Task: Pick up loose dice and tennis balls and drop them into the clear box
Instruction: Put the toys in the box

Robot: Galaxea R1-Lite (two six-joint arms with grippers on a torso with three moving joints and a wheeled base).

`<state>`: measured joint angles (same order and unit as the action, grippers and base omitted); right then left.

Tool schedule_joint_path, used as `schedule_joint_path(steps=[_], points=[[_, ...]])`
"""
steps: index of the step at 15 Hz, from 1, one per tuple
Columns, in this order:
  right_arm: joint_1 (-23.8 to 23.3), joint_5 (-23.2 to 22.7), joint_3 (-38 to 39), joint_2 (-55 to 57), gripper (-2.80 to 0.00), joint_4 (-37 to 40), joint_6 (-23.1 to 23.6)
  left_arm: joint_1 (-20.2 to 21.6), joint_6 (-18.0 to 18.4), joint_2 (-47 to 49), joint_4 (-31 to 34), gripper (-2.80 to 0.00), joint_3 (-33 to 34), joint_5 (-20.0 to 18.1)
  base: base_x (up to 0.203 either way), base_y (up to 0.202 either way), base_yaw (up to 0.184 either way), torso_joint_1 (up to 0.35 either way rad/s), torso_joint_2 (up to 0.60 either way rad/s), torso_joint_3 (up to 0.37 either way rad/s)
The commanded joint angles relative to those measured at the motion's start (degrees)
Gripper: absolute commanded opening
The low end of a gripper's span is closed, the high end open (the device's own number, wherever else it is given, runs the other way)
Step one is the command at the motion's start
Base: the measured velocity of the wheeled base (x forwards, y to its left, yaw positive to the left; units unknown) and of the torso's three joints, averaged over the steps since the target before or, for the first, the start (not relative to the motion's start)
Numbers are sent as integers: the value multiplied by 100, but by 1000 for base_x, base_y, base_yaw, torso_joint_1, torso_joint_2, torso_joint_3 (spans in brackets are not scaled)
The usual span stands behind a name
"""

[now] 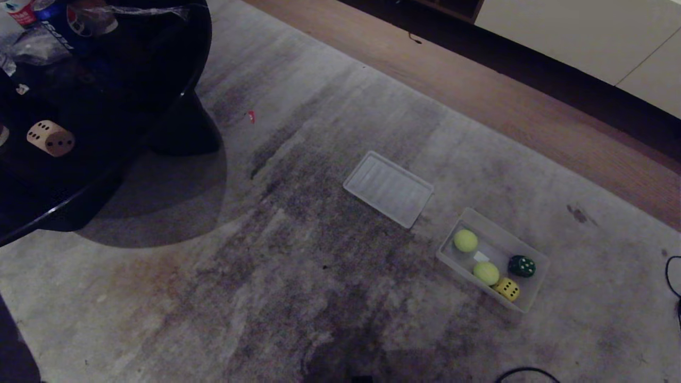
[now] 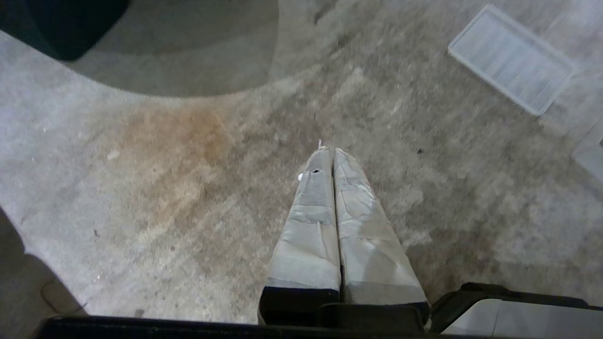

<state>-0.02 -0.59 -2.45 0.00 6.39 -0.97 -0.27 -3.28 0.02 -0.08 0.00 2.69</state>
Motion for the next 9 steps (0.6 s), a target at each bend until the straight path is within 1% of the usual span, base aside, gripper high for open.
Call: schedule_joint_path(steps=[1,9], points=[[0,-2,-1,9,-280,-6,0,-4,-6,6,-1,-280,9,3,0,0,0,0,4,-203],[-6,-2,8,9,-280,-7,9,0,-24,6,-1,-280,9,21,0,0,0,3,2,-197]])
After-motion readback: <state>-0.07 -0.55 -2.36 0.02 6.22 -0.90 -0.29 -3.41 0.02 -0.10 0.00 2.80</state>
